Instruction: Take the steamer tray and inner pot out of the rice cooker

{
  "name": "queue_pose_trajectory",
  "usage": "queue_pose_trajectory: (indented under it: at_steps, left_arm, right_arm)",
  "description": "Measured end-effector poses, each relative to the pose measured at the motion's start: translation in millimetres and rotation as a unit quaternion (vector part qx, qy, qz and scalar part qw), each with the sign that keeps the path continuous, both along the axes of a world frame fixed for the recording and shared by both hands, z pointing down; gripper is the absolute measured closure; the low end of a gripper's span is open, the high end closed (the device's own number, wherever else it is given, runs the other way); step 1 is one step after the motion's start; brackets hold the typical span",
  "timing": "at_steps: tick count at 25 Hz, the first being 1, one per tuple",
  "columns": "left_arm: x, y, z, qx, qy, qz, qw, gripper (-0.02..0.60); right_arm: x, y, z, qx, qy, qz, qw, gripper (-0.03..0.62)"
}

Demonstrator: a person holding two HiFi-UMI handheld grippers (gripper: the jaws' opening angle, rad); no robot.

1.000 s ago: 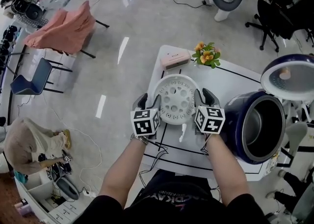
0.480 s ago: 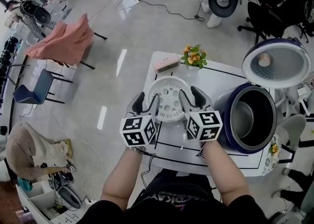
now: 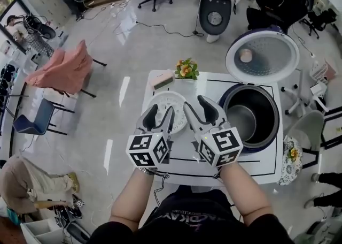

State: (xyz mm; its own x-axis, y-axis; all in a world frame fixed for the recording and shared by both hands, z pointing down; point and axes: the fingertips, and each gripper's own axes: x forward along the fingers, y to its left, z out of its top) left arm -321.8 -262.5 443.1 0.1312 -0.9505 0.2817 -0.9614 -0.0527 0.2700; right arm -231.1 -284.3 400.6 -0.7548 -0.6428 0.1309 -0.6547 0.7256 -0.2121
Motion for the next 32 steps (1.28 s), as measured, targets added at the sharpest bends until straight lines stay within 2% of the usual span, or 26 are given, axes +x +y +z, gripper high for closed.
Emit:
queue_pose_trajectory:
  at_steps: [7,12,17,24,28,32]
  left_arm:
    - [73,-9,-13,0.012,-0.003,0.068,0.9976,0.365]
    - [137,-12,-17,0.006,-0.004,0.108,0.9941,0.367]
    - [181,-8,-15,-0.003,-0.017,0.131,0.9912,0.367]
    - [206,-3,-6,-0.019,-0.046,0.124,0.9910,0.353]
    - [210,1,2,-0.033,-0.063,0.113,0.9910,0.342]
    - [209,1,8,-0.045,-0.077,0.103,0.9907,0.333]
  right_arm:
    - [80,0,-25,0.026,-0.002,0.062,0.998,0.424]
    - [168,1,-29,0.024,0.008,0.127,0.992,0.424]
    - [242,9,-24,0.016,0.026,0.186,0.982,0.424]
    - [311,10,7,-0.014,0.062,0.228,0.972,0.424]
    - [329,6,28,-0.046,0.063,0.233,0.969,0.424]
    - [331,0,44,-0.070,0.064,0.224,0.970,0.424]
